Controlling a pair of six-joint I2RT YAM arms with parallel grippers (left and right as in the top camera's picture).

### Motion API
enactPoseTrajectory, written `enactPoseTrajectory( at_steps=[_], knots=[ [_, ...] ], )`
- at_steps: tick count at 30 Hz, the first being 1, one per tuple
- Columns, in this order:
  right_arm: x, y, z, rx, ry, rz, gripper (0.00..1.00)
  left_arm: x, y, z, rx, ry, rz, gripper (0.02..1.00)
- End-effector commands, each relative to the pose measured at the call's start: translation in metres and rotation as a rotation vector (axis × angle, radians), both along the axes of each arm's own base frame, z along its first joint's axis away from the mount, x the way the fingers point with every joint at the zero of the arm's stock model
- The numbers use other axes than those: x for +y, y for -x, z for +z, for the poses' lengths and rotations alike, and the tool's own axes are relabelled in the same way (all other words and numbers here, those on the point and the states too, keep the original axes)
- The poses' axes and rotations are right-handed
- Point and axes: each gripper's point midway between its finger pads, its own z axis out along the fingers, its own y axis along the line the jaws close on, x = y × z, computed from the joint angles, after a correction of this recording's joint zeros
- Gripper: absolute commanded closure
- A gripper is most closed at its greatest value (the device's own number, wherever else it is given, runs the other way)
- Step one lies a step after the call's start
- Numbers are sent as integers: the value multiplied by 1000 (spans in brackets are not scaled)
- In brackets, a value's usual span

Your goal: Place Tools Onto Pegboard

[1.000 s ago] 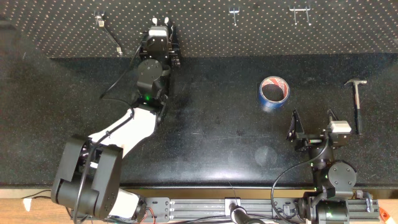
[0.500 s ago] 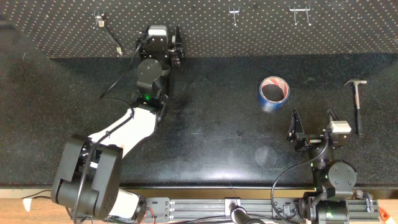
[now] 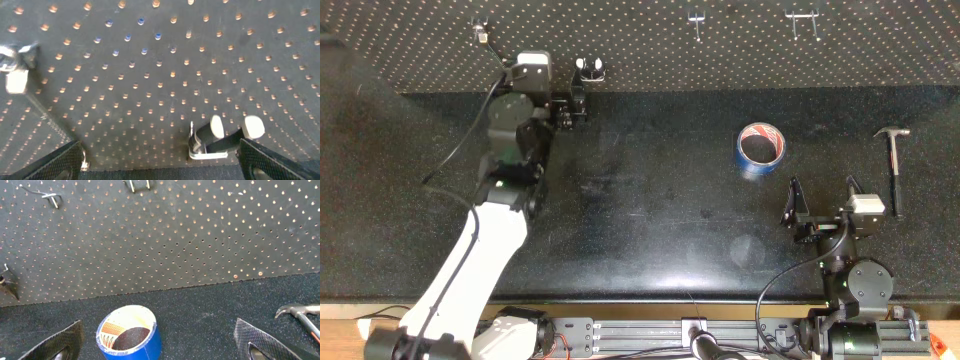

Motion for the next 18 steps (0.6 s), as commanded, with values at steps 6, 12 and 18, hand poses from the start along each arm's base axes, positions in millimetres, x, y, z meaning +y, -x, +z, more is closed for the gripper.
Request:
enactPoseTrajectory(
  at_steps=[6, 12, 18],
  knots=[
    [1, 0, -1, -1, 9, 8, 25, 37, 118, -50, -63, 137, 83, 23],
    [1, 0, -1, -1, 9, 8, 25, 56, 157, -88, -107, 140, 151, 23],
    [1, 0, -1, -1, 9, 8, 27, 56, 170, -93, -89, 115, 145, 23]
  ],
)
